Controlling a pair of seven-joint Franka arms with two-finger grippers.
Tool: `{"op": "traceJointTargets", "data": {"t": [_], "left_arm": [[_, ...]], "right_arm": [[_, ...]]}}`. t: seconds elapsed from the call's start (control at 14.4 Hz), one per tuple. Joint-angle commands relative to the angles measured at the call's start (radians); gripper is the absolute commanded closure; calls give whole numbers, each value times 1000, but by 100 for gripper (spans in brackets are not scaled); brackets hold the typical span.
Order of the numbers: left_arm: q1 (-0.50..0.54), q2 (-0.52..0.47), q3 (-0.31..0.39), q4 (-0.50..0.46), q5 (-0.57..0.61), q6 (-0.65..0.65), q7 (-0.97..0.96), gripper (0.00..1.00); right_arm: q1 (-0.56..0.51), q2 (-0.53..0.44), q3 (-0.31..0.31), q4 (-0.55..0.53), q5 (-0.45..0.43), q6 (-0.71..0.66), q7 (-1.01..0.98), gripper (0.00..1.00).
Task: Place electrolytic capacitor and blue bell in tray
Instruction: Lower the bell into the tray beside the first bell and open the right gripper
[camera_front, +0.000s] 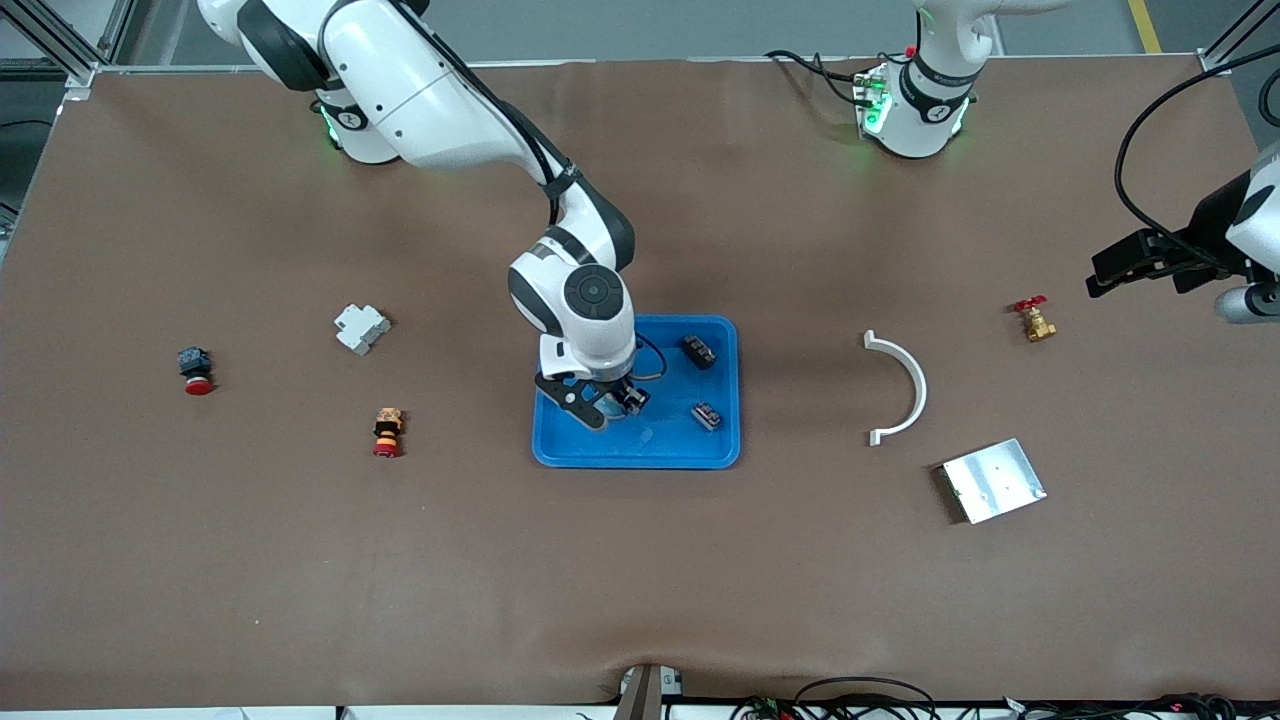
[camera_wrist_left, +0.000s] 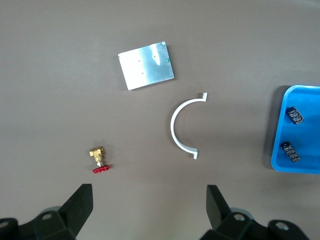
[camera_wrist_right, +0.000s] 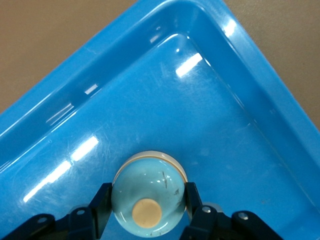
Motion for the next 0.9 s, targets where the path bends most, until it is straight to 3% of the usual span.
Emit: {"op": "traceJointTargets", "data": {"t": [0.0, 0.49, 0.56, 0.62, 0.83], "left_arm": [[1, 0, 3, 8, 17, -17, 7, 0], [-1, 0, 4, 5, 17, -17, 7, 0], [-1, 1, 4, 5, 19, -17, 7, 0], [-1, 1, 4, 4, 19, -17, 9, 0], [-1, 4, 4, 4, 22, -20, 9, 0]], "right_arm": [[22, 35, -10, 44, -21, -1, 34, 100], [25, 45, -11, 53, -22, -7, 52, 100], [25, 45, -11, 53, -24, -8, 52, 61], [25, 45, -11, 52, -36, -8, 51, 1], [31, 35, -10, 53, -76, -25, 42, 0]]}}
